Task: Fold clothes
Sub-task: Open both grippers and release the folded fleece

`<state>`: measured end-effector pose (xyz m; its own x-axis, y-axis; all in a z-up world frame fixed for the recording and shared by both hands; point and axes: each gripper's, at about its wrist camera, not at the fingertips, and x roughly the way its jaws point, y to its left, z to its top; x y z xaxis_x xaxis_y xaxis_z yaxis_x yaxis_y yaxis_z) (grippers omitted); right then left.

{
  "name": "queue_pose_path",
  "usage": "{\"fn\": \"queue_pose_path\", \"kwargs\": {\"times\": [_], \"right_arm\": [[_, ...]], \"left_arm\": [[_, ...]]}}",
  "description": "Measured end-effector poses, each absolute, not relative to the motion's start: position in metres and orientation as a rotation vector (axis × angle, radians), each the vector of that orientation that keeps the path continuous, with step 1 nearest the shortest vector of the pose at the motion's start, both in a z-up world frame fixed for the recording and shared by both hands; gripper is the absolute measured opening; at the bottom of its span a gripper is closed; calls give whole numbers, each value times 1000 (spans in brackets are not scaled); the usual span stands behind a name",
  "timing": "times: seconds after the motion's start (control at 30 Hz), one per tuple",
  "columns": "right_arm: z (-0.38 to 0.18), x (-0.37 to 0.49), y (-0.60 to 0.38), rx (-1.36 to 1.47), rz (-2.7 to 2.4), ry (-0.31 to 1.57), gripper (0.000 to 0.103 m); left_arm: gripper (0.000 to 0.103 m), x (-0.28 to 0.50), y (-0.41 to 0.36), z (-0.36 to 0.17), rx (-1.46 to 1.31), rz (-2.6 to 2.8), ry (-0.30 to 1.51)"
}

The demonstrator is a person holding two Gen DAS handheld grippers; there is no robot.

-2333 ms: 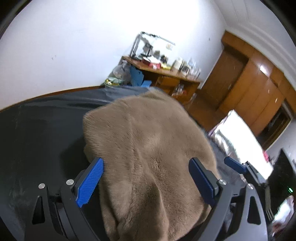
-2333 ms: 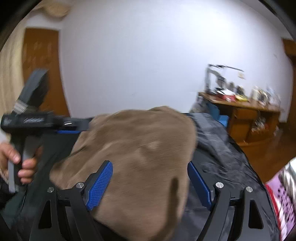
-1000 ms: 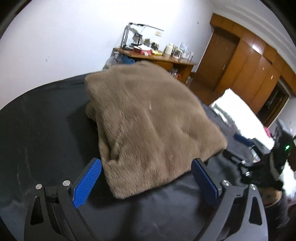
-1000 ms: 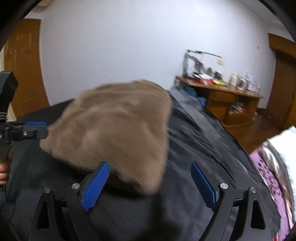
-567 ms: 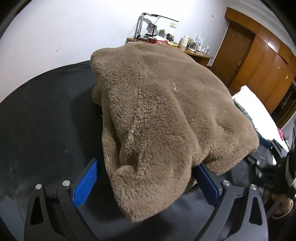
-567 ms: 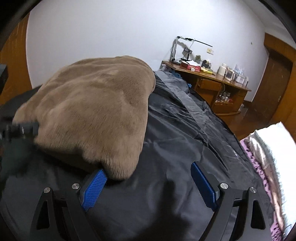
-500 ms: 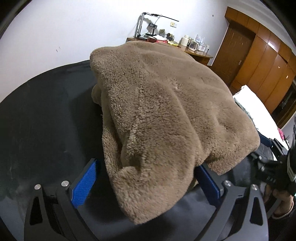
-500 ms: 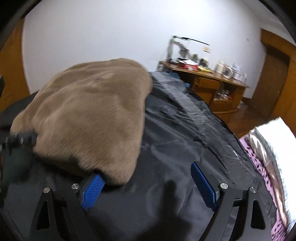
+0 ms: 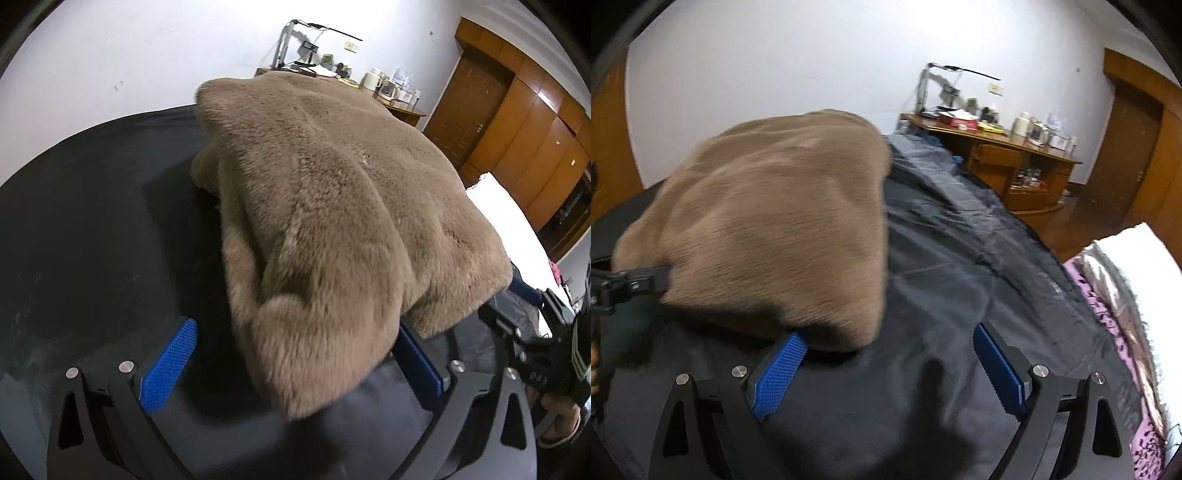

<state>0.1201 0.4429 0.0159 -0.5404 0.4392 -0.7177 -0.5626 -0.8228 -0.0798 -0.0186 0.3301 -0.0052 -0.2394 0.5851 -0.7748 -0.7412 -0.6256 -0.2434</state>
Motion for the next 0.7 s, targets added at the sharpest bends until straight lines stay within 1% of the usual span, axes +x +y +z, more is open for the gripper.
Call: {"fn": "queue_pose_path", "kwargs": {"times": [0.27,0.53,0.7], "right_arm": [[5,127,408,-1055,2387,304,93],[7,130,399,-1022,2376,366,93],[21,137,395,-945,2372,369,93]], "left_arm": [[103,-15,302,4,-1140,2028,166],[103,5,291,22,-978,2210,290],[103,-2,296,34,-963,2174,263]]}}
